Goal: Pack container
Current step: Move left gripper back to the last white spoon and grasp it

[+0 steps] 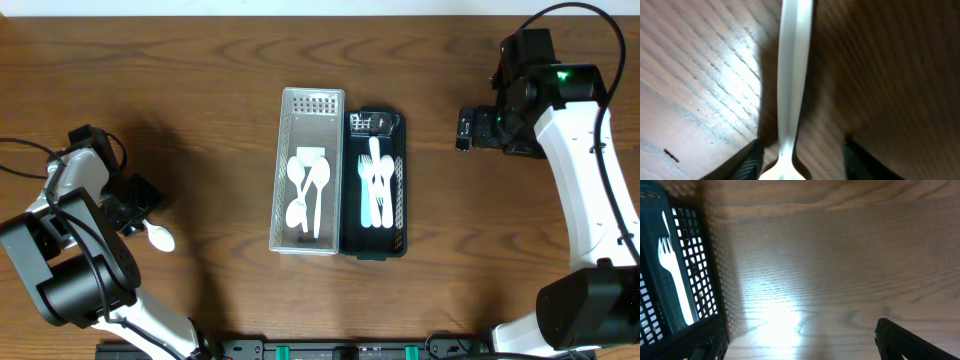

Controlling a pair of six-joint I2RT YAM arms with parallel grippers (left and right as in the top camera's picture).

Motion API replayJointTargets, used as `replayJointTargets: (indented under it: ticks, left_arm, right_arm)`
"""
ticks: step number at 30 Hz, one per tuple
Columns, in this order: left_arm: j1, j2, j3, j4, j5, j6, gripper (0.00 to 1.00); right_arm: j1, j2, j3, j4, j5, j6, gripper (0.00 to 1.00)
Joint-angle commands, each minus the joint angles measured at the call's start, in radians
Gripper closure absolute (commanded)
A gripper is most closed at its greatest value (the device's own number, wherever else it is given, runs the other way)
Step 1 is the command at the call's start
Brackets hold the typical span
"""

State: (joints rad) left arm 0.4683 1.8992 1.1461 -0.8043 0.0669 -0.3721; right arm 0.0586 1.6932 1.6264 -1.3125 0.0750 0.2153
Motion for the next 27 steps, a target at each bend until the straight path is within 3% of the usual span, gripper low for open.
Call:
replayJointTargets:
  ticks: [1, 5, 14, 27]
  left_arm:
    - [0.003, 0.055, -0.019, -0.005, -0.040, -0.007, 0.55]
    - [0.003, 0.055, -0.019, -0.005, -0.040, -0.007, 0.71]
    - [0.003, 0.055, -0.019, -0.008, -0.040, -0.008, 0.93]
    - [-0.003, 0.047, -0.018, -0.005, -0.040, -0.007, 0.94]
  right_arm:
    - [0.001, -0.002, -0.004, -0.006, -0.004, -0.014, 0.01]
    - [0.001, -0.002, -0.004, -0.017, -0.004, -0.014, 0.01]
    - [0.001, -0.002, -0.004, -0.026, -0.004, -0.014, 0.01]
    - [0.001, -0.002, -0.004, -0.019, -0.004, -0.014, 0.01]
